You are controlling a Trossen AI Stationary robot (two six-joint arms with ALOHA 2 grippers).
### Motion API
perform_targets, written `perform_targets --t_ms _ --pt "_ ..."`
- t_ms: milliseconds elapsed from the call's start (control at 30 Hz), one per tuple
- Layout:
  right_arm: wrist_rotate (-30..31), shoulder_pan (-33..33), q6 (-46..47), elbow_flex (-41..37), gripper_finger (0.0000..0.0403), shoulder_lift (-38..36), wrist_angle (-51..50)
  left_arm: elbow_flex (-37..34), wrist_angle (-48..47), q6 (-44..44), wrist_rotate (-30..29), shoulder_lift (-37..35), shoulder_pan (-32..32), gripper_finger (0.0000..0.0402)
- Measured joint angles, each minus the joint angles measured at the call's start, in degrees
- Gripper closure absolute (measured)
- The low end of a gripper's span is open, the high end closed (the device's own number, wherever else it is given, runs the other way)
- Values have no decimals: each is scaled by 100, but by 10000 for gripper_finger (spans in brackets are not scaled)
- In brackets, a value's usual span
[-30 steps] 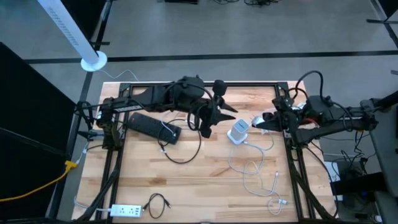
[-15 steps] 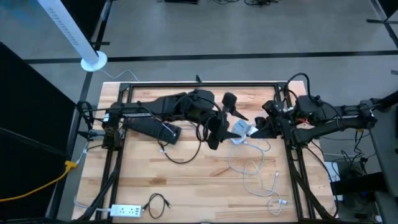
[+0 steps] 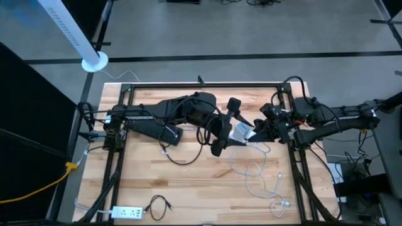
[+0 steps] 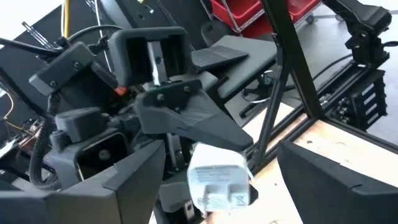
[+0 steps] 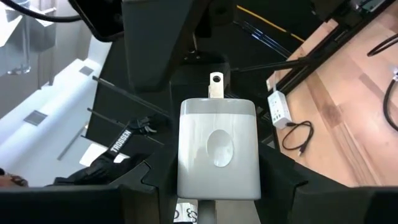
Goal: Insert USB
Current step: Insert the white charger adapter into the top white outlet extension
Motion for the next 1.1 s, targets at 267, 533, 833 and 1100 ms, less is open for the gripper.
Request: perform_targets --t_ms 267,533,833,1100 --pt "0 9 -156 0 261 75 81 -26 -26 -532 65 139 46 125" --pt "0 9 -211 0 261 173 77 -39 67 -716 83 267 39 126" --pt "-4 9 -263 0 261 178 71 -32 39 -859 83 254 39 181" --pt "-20 9 -224 0 261 178 69 -32 1 -964 81 224 57 275"
